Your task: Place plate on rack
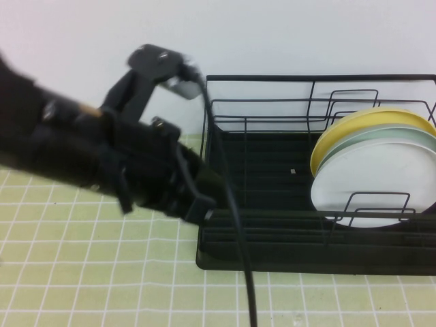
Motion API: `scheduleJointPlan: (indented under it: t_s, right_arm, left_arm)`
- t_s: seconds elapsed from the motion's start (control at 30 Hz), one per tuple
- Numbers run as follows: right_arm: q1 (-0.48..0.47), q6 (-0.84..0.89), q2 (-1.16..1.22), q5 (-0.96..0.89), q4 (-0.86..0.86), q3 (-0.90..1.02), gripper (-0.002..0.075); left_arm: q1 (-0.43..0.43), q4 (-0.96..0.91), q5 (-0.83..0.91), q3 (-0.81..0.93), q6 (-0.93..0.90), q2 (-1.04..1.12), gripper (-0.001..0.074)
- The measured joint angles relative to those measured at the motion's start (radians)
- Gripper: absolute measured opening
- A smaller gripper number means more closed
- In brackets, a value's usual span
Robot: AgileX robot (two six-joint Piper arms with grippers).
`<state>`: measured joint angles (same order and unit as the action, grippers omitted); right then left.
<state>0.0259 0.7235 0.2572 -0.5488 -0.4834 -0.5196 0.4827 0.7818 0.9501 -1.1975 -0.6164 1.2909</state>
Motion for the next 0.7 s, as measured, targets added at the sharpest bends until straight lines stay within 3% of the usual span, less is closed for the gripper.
scheduleJointPlan:
  t_s: [0.1,0.2,0.4,0.7]
  right_arm:
    - [0.000,-0.032,-0.162,0.049,0.049,0.093,-0.0003]
    - [0.000,-0.065,-0.282,-0.034,0.049,0.166,-0.0003]
    - [0.003,-0.011,-0.281,-0.068,0.002,0.198,-0.0003]
    - [0.003,-0.016,-0.284,-0.062,-0.011,0.206,-0.0003]
  left_arm:
    - [0.000,0.000,-0.106,0.104,-0.003,-0.080,0.0000]
    - [0.000,0.018,-0.217,0.227,-0.059,-0.177,0.0000]
    - [0.000,0.174,-0.407,0.466,-0.128,-0.314,0.0000]
    - [0.000,0.244,-0.401,0.497,-0.128,-0.340,0.0000]
